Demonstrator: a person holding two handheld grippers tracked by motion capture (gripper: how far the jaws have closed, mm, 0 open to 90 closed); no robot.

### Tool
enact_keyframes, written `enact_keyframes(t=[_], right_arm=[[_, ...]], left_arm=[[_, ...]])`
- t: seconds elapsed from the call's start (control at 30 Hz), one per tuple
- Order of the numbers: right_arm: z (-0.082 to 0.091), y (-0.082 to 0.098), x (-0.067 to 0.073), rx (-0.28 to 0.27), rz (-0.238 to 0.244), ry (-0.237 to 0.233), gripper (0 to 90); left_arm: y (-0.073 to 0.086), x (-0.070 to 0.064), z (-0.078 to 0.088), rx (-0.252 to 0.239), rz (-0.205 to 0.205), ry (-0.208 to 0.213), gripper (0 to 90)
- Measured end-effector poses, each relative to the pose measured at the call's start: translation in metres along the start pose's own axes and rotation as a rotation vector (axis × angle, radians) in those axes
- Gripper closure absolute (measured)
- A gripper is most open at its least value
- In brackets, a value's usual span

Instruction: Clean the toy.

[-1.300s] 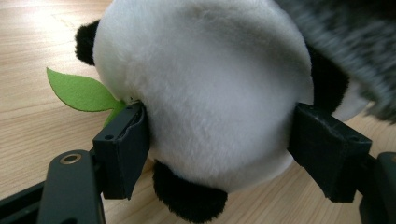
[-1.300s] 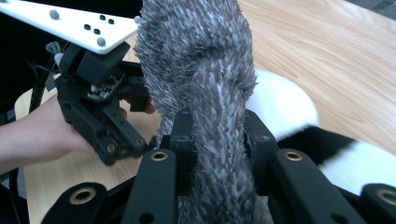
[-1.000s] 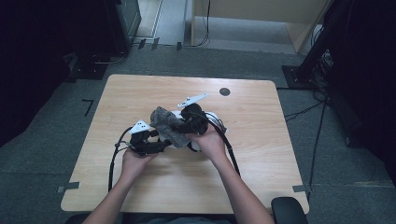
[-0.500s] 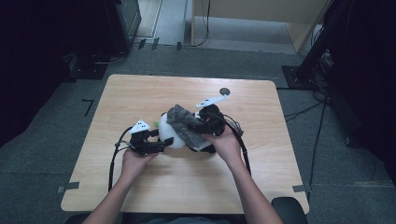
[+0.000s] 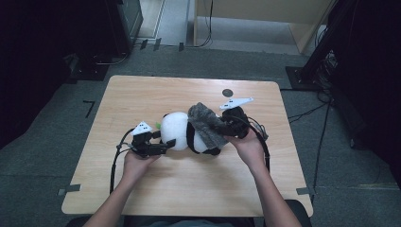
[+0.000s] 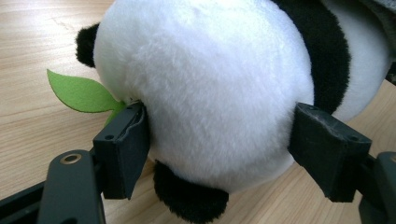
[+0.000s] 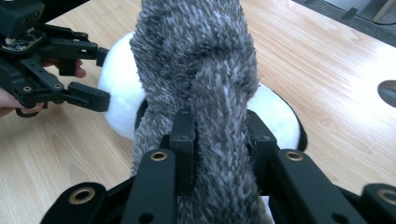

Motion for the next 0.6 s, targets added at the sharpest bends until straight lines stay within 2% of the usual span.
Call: enact_keyframes(t=[0.2,0.4,0.43,0.6], right_arm=[[0.003,0.005,-0.009,-0.010,-0.025,0.002,71.0],[0.011,0.009,-0.021,-0.022,-0.041,0.030,71.2],[0.014,0.011,-0.025,-0.027,-0.066,0.034,71.5],[0.019,0.012,-0.030,-0.047,-0.072,0.042,71.5]], left_arm=[[0.000,-0.001,0.000,0.006,-0.008,0.002,24.1],[0.000,0.000,0.000,0.002,-0.009,0.001,26.4],[-0.001,-0.001,0.001,0.009,-0.012,-0.002,27.8],[-0.001,-0.001,0.001,0.012,-0.013,-0.001,28.9]])
Point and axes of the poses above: each handheld gripper's, and its own axes: z roughly backward along the jaws, y roughly out of its underside, x roughly to its left, the point moved 1 cm from there along -z, roughly forward along the jaws, and after that the axes turned 11 degrees about -z, right-handed, at the moved point
